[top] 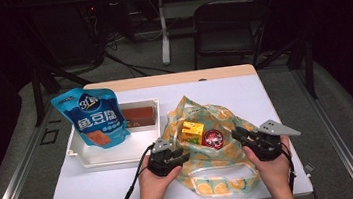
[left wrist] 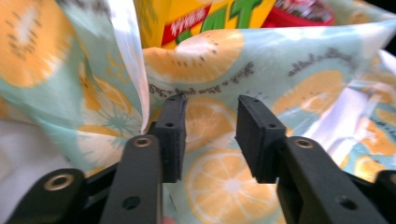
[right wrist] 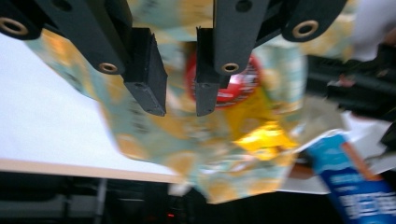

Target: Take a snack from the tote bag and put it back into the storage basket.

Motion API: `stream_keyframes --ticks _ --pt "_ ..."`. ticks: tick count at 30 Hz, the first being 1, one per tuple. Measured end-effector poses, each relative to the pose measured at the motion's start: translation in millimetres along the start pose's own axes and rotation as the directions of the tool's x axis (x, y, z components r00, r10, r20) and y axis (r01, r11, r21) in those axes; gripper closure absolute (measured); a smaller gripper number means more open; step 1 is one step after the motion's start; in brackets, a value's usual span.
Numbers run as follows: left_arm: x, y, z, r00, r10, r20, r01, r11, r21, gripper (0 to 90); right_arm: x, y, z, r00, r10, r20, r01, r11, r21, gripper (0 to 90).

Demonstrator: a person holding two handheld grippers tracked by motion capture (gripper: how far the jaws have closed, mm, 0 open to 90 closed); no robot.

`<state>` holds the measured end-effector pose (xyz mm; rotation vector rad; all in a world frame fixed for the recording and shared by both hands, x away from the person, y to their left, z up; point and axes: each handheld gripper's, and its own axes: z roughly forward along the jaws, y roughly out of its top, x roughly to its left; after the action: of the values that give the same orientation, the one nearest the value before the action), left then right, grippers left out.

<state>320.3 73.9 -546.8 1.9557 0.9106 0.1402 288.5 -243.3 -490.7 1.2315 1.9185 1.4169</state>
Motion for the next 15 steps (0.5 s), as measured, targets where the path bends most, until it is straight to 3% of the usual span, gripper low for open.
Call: stream_keyframes --ticks 2,5,10,12,15 --pt "-1.5 2.9 -11.4 0.9998 0.020 -0.002 -0.020 0.9995 -0.024 60.4 8.3 1.2 5.4 0.9991 -0.020 -0.038 0.021 1.000 0.012 74.1" --pt "0.1 9.1 -27.2 0.9997 0.023 -0.005 -0.023 0.9981 -0.058 59.1 11.6 2.4 17.7 0.9989 -0.024 -0.041 0.025 0.999 0.026 69.2" --pt "4.6 10.6 -47.7 0.9993 0.037 -0.008 -0.037 0.9966 -0.074 58.3 16.1 0.6 47.4 0.9987 -0.043 -0.028 0.045 0.994 0.099 43.3" --pt "6.5 5.9 -50.8 0.9996 0.028 -0.004 -0.028 0.9962 -0.082 58.3 16.8 -2.2 56.8 0.9986 -0.051 -0.011 0.053 0.988 0.145 34.7" --pt "9.1 -0.6 -50.8 0.9997 0.023 -0.007 -0.023 0.9976 -0.065 58.3 17.4 -5.6 62.8 0.9985 -0.044 -0.032 0.049 0.985 0.167 26.4"
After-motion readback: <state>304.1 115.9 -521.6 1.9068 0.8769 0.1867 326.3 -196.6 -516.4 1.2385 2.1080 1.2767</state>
